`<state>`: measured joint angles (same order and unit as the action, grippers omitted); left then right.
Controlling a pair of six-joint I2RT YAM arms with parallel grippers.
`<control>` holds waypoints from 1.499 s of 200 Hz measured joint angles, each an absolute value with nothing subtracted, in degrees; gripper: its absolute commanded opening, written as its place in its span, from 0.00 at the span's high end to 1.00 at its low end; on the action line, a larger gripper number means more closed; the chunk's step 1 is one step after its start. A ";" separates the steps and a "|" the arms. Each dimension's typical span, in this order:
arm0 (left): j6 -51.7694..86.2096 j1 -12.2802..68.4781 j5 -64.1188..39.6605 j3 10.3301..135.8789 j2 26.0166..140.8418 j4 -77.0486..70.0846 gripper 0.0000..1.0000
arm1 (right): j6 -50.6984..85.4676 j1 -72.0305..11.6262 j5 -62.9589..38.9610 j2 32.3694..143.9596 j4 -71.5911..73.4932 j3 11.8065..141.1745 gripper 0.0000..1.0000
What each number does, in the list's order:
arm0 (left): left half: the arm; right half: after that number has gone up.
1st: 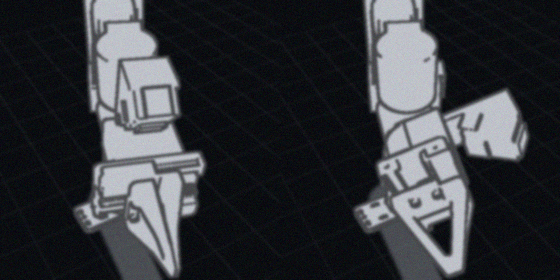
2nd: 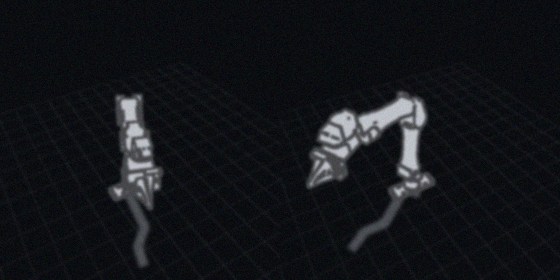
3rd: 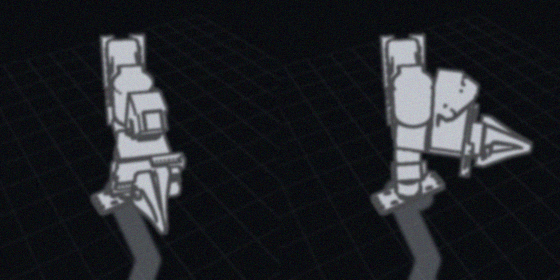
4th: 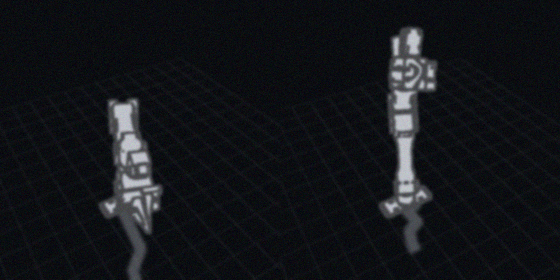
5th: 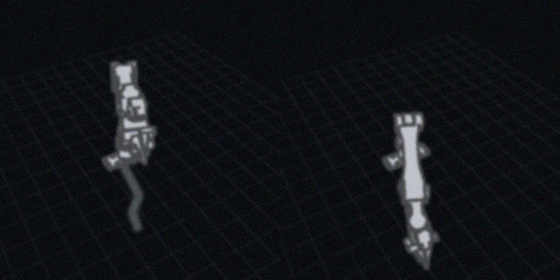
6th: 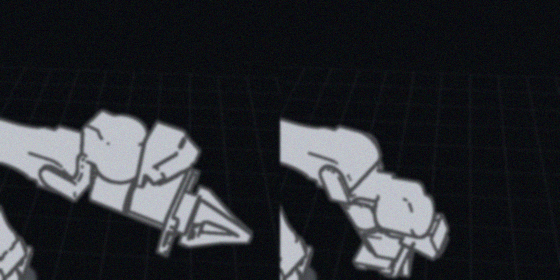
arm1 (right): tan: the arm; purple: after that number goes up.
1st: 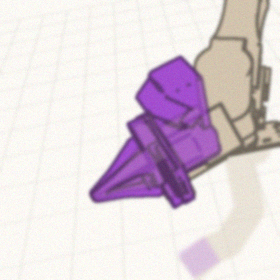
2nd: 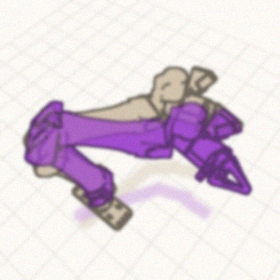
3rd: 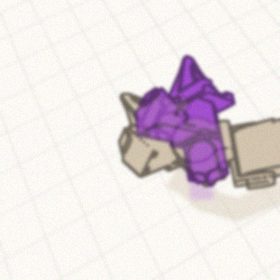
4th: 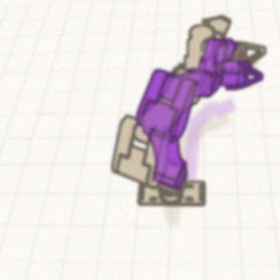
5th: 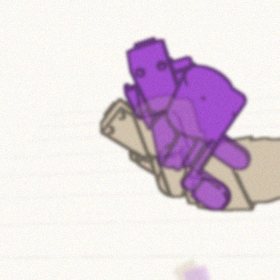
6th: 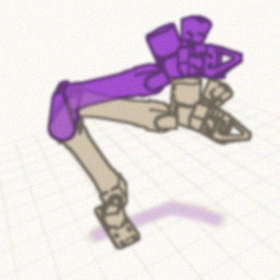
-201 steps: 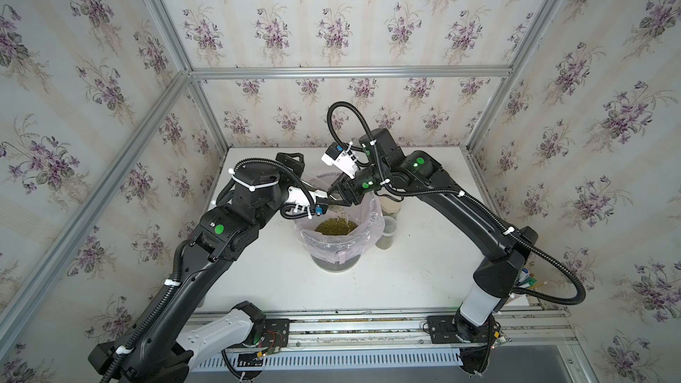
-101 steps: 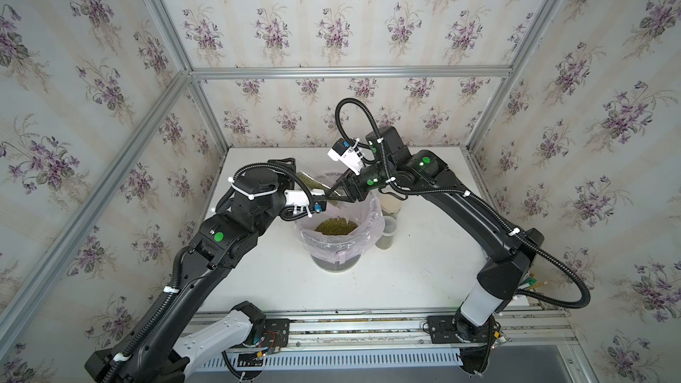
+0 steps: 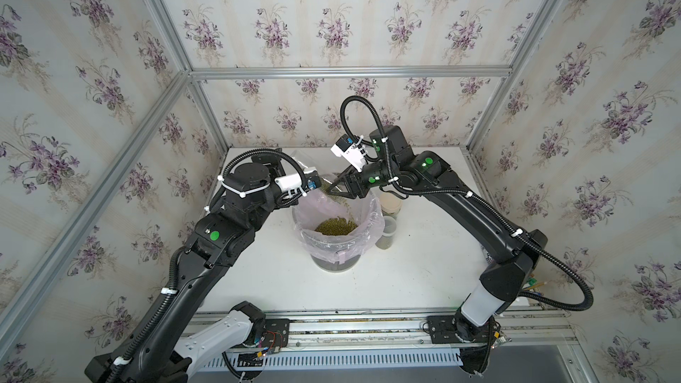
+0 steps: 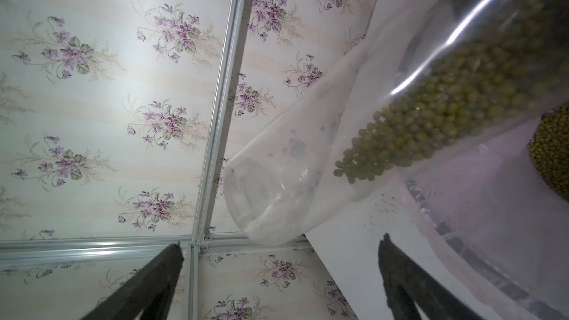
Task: Empty moldy mung beans from jars
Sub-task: Pour the moldy mung beans from the jar into the trash bin.
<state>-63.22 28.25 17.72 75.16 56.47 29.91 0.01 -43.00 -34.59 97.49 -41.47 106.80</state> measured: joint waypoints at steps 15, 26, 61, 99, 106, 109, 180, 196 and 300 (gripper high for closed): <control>-59.68 27.97 18.17 75.16 56.01 28.86 0.00 | 0.03 -42.98 -34.59 98.00 -41.41 107.35 0.70; -57.47 27.77 18.52 74.89 55.44 27.94 0.00 | 0.03 -42.96 -34.61 98.32 -41.32 107.70 0.70; -49.76 27.22 20.45 73.10 53.23 24.16 0.00 | 0.19 -42.96 -34.61 98.80 -40.93 108.18 0.70; -38.06 25.87 26.22 72.73 52.23 19.05 0.00 | 0.34 -42.96 -34.61 98.85 -39.94 108.03 0.70; -35.48 25.52 27.81 72.73 52.07 18.35 0.00 | 0.47 -42.96 -34.57 98.85 -39.59 107.79 0.70; -34.39 25.41 28.56 72.73 52.01 18.06 0.00 | 0.47 -42.96 -34.57 98.85 -39.51 107.70 0.70; -19.03 25.10 32.64 72.38 50.15 18.85 0.00 | 2.59 -42.96 -33.52 98.00 -34.54 103.18 0.69; -17.50 25.06 30.57 71.68 49.39 18.94 0.00 | 3.05 -42.96 -33.36 97.97 -33.41 102.80 0.69; -9.96 25.10 29.78 68.27 46.13 20.14 0.00 | 6.22 -42.96 -30.35 94.74 -24.40 96.64 0.70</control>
<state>-9.96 25.10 29.78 68.27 46.13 20.14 6.22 -42.96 -30.35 94.74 -24.40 96.64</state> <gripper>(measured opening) 0.996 0.468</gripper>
